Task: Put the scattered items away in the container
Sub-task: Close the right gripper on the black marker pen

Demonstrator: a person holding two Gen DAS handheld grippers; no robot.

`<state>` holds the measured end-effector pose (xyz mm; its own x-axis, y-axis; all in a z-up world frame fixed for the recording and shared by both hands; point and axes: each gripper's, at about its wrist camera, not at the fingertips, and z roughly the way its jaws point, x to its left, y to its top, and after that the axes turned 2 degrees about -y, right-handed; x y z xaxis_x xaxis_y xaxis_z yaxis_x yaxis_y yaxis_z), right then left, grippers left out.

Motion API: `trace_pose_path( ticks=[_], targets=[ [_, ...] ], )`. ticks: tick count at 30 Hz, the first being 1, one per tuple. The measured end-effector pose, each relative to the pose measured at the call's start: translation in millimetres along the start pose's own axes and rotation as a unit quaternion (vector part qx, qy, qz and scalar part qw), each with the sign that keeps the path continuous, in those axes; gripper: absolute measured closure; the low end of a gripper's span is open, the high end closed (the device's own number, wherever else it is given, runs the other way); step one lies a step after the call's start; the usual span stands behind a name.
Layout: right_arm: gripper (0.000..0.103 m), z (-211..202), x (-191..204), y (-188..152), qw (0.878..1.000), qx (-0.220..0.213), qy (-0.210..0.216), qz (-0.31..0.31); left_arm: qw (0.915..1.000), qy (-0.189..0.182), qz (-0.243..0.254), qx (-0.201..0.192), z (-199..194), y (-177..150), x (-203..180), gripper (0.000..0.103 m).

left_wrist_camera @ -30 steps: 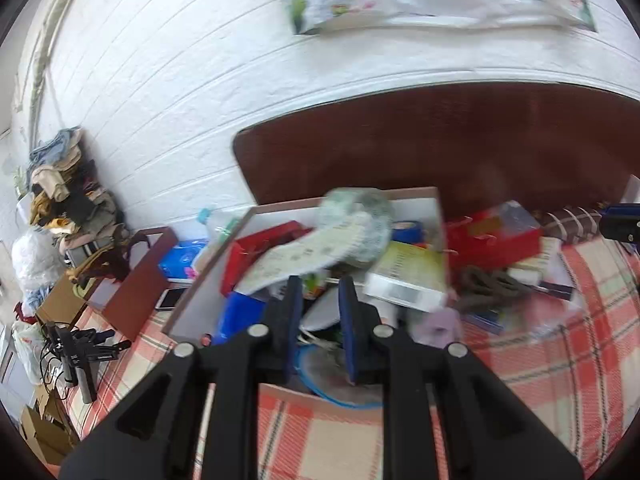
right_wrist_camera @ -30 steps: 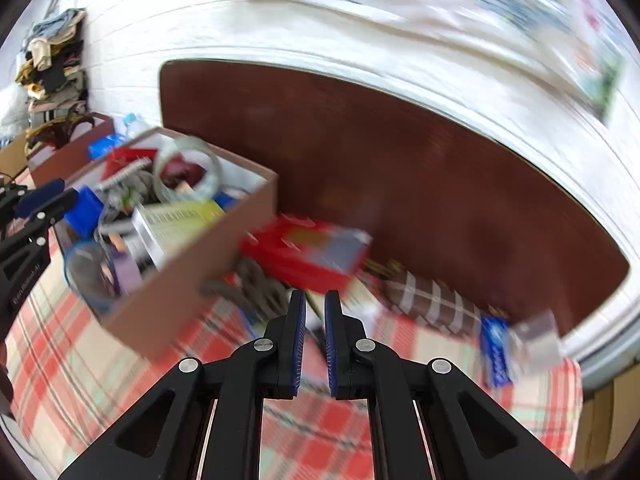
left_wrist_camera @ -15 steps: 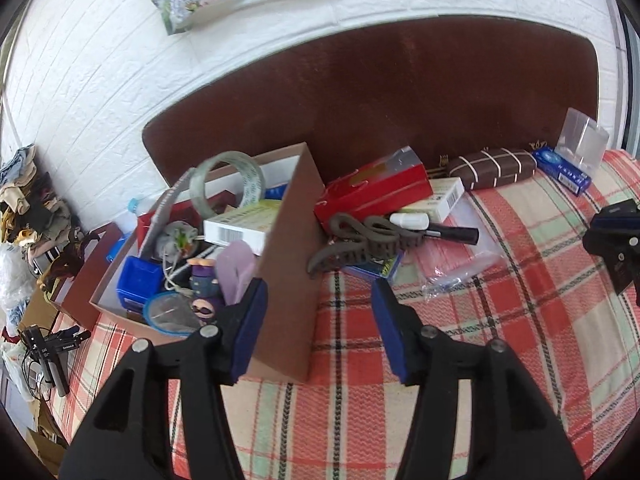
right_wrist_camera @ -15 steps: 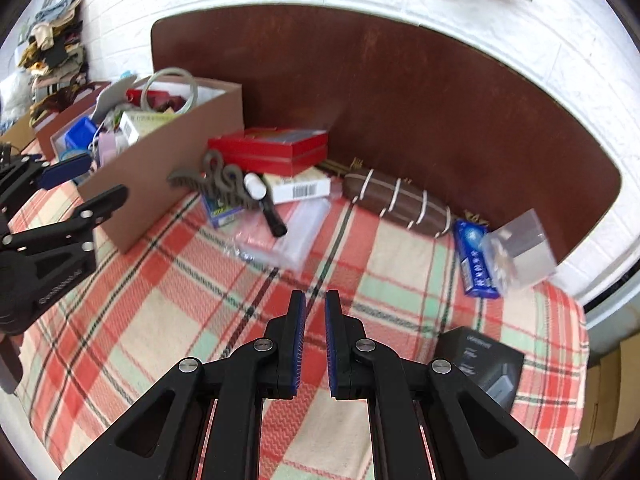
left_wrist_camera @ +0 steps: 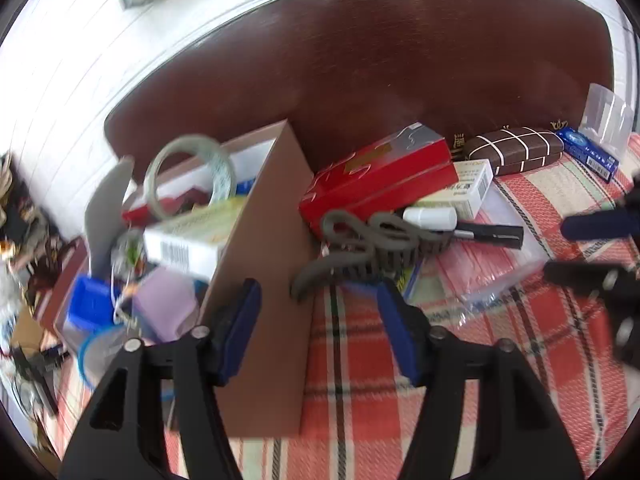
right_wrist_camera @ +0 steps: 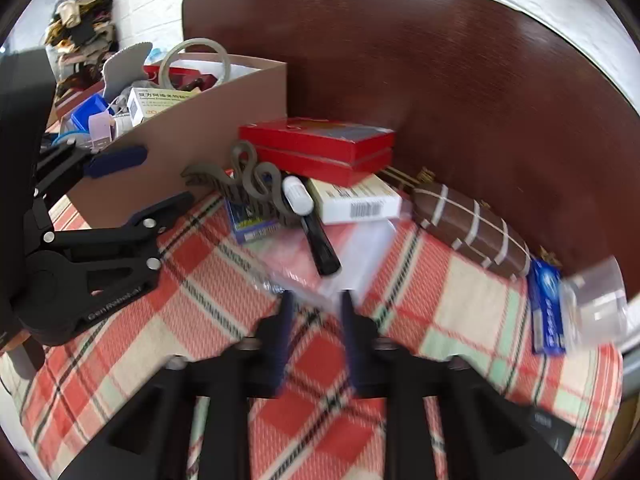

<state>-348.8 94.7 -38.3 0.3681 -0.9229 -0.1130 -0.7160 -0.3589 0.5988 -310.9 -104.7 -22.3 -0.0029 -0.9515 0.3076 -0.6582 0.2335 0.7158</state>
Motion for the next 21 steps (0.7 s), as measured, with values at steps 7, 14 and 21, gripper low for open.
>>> trace_pose_path(
  ticks=[7, 14, 21],
  targets=[
    [0.054, 20, 0, 13, 1.000, 0.002, 0.005, -0.011, 0.9992, 0.015, 0.037, -0.006, 19, 9, -9, 0.036],
    [0.054, 30, -6, 14, 1.000, 0.002, 0.017, -0.003, 0.9984, -0.015, 0.054, -0.007, 24, 13, -21, 0.035],
    [0.054, 34, -10, 11, 0.999, 0.005, 0.033, -0.003, 0.9977, -0.017, 0.066, 0.004, 34, 12, -27, 0.034]
  ],
)
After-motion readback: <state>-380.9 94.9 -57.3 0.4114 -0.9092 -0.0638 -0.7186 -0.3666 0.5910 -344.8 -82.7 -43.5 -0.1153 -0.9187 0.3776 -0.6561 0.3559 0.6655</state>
